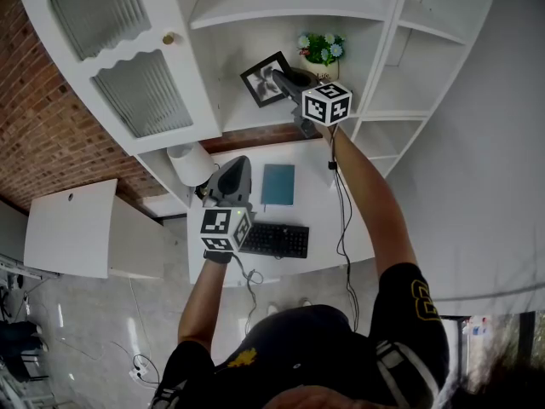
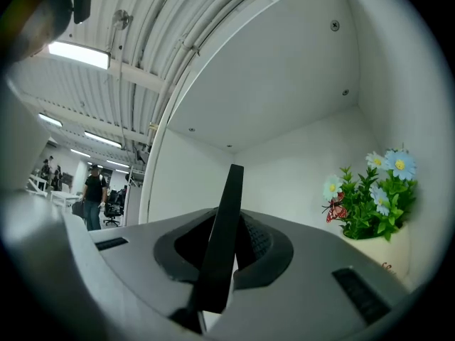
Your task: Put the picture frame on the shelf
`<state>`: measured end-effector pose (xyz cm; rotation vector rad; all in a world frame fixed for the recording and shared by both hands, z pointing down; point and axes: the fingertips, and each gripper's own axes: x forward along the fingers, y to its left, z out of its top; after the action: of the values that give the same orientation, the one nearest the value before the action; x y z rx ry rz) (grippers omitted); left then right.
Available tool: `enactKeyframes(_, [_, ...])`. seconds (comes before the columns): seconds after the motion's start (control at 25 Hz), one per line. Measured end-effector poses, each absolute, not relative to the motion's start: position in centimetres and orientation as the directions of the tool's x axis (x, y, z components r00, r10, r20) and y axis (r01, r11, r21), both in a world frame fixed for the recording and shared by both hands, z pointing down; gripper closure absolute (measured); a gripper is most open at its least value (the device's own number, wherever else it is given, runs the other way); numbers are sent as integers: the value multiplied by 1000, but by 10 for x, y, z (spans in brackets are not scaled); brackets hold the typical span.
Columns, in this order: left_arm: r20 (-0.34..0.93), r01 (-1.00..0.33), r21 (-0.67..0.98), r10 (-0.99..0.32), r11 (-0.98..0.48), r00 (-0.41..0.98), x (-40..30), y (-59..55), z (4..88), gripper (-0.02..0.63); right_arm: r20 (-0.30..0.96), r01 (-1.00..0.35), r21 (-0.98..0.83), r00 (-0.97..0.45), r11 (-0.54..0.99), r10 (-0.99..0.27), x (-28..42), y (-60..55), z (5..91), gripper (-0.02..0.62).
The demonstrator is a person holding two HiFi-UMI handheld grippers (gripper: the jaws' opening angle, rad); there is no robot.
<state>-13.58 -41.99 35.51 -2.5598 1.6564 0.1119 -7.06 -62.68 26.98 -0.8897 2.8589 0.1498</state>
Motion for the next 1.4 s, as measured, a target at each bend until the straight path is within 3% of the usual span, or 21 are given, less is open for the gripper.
enactKeyframes(0.88, [-128, -917, -34, -908, -398, 399, -132, -409, 352, 588, -1, -571, 206, -812, 795, -583, -40, -636, 295, 503])
enactKeyframes(1.08, [-131, -915, -32, -906, -402, 402, -129, -410, 351, 588, 101, -537, 249, -813, 806, -574, -35, -638, 319, 483])
enactKeyframes(1.4, [-126, -911, -33, -902, -411, 412, -121, -412, 354, 588, 94, -543, 248, -811, 802, -578, -31, -641, 320, 482])
